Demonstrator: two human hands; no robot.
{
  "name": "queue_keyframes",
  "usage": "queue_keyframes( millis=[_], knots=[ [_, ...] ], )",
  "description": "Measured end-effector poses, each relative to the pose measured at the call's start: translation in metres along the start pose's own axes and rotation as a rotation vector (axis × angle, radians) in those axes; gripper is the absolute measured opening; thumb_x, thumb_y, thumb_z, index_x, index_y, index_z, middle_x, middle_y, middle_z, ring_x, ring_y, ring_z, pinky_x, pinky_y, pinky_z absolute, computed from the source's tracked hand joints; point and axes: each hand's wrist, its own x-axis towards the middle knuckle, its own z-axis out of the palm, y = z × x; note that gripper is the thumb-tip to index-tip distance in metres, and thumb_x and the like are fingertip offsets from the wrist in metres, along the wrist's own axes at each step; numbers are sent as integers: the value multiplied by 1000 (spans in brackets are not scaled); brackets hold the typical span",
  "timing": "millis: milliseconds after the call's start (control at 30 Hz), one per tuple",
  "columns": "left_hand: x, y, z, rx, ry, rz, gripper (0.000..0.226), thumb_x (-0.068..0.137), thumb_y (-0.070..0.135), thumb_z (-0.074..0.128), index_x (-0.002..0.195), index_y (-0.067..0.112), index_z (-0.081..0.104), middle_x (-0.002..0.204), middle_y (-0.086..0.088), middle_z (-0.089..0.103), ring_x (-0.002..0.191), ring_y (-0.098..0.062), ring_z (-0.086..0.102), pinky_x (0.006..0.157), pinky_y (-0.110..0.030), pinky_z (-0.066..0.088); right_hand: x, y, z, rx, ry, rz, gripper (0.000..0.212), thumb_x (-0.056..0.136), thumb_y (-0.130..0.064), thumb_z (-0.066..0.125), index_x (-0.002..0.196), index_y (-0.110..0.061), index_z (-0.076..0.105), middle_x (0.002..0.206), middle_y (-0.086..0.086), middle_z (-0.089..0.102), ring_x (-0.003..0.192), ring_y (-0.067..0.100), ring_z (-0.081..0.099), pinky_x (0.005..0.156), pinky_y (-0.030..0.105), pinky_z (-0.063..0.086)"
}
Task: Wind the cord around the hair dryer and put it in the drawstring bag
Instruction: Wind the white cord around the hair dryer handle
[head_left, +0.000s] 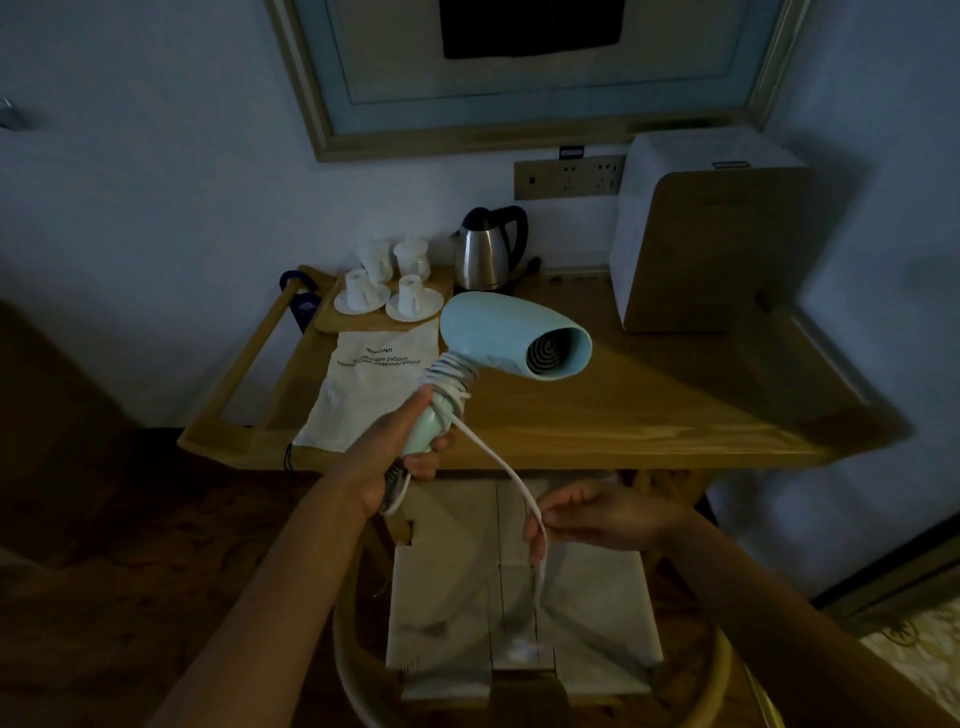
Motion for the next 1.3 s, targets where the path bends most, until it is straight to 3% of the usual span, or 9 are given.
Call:
queue_keyframes(
  millis=[167,300,533,633,767,867,1000,1100,1300],
  knots=[
    [-11,1,-8,72,-116,32,49,85,54,41,99,8,54,53,2,48,32,-1,29,32,-13,28,2,-11,-13,-63,339,26,19,80,-31,57,81,-17,70,65,-1,57,56,11,50,57,23,41],
    [-29,11,-1,452,-214,92,47,72,69,57,85,25,68,58,4,59,40,-2,39,37,-12,32,6,-26,-29,-195,553,45,31,88,2,51,71,-23,57,61,-11,58,53,0,60,48,13,46],
    [-31,24,42,1245,-322,-23,34,76,48,67,101,26,60,83,1,68,61,-10,63,54,-22,53,23,-72,-56,-524,436,228,7,82,-27,66,77,-25,68,60,-12,58,47,-1,50,44,13,40],
    [-22,3,59,1606,-314,6,44,74,56,65,109,30,59,88,19,60,68,3,54,54,-10,39,27,-91,-56,-533,417,218,11,82,-23,67,79,-12,68,46,-13,51,42,2,40,40,14,32],
    [-5,-24,58,1756,-156,-28,49,75,55,65,105,17,60,93,1,63,70,-6,50,51,-16,33,33,-108,-46,-592,398,252,16,83,-21,66,78,-6,66,49,-6,47,44,6,37,40,16,29],
    [8,-35,46,1713,12,-78,44,77,51,65,92,10,59,78,-1,60,58,-8,52,46,-18,34,37,-115,-31,-489,394,233,22,90,-17,55,75,-5,65,48,-1,47,36,5,36,36,15,29],
    [16,-40,24,1546,302,-72,53,79,53,60,109,10,58,101,-7,66,89,-22,64,64,-24,39,42,-112,-6,-302,378,196,24,93,-6,44,100,6,63,69,6,61,45,6,49,40,14,43],
    [17,-37,6,1270,431,-91,48,78,51,64,102,10,61,77,-2,68,67,-17,65,52,-20,44,40,-98,4,-205,417,186,24,93,-1,43,110,8,57,75,8,61,53,11,48,41,14,44],
    [7,-39,-20,577,478,-71,37,86,34,61,106,2,61,67,-9,62,50,-15,60,43,-26,44,23,-48,13,-535,522,167,26,96,-20,43,79,-20,62,61,-2,55,46,8,48,45,20,41]
  ],
)
